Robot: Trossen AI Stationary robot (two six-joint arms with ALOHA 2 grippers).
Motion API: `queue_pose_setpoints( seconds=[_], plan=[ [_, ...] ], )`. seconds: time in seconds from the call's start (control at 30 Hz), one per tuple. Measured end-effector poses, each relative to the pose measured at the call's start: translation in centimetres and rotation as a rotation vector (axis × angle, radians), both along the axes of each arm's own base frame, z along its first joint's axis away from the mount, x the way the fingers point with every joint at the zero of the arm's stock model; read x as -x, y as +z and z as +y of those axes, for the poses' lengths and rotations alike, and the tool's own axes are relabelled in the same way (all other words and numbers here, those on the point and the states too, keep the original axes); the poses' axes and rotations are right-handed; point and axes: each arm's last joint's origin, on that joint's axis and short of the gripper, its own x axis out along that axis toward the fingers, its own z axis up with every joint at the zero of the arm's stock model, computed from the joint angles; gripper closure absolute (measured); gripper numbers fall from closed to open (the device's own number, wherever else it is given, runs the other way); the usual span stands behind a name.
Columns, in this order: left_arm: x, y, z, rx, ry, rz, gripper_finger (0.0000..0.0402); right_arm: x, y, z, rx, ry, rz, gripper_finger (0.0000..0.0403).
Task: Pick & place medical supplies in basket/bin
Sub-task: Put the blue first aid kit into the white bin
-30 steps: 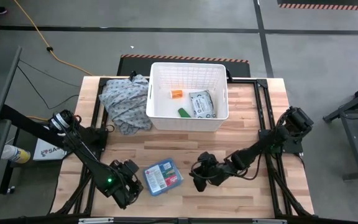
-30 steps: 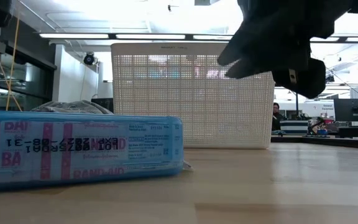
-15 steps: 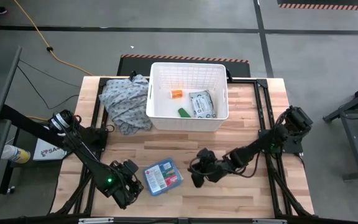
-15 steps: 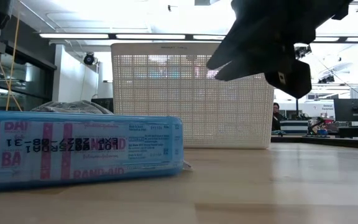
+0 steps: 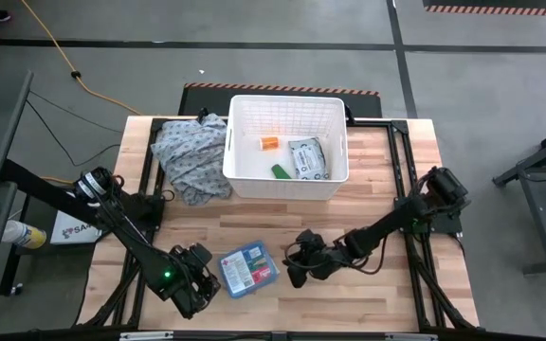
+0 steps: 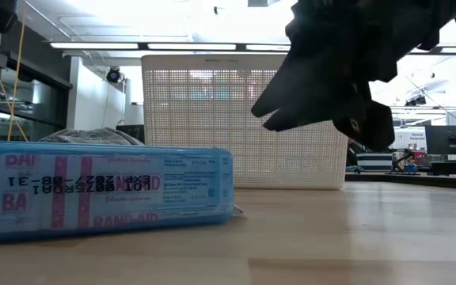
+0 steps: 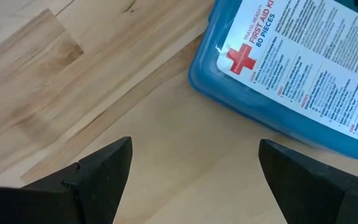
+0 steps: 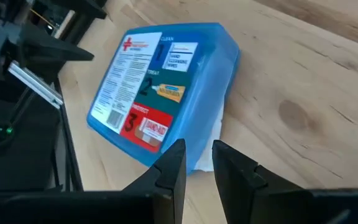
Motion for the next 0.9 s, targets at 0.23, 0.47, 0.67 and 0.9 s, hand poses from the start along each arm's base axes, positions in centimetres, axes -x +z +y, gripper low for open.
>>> queue_pose_setpoints(
  seconds=[0.23, 0.47, 0.67, 0.9],
  plan=[
    [-0.1, -0.1, -0.1, 0.007, 0.001, -0.016, 0.0021, -0.7, 0.2, -1.0, -0.024, -0.01, -0.018, 0.0331],
    [0.0, -1.5, 0.0, 0.047, 0.005, -0.048, 0.0021, -0.9, 0.4, -1.2, -0.046, 0.002, -0.032, 0.0331],
    [-0.1, -1.6, 0.1, 0.039, 0.014, -0.065, 0.0021, -1.1, -0.2, -1.2, -0.046, -0.001, -0.023, 0.0331],
    [-0.1, -1.6, 0.0, 0.042, 0.011, -0.068, 0.0021, -2.4, -2.0, -1.3, -0.102, 0.03, -0.057, 0.0332]
  ],
)
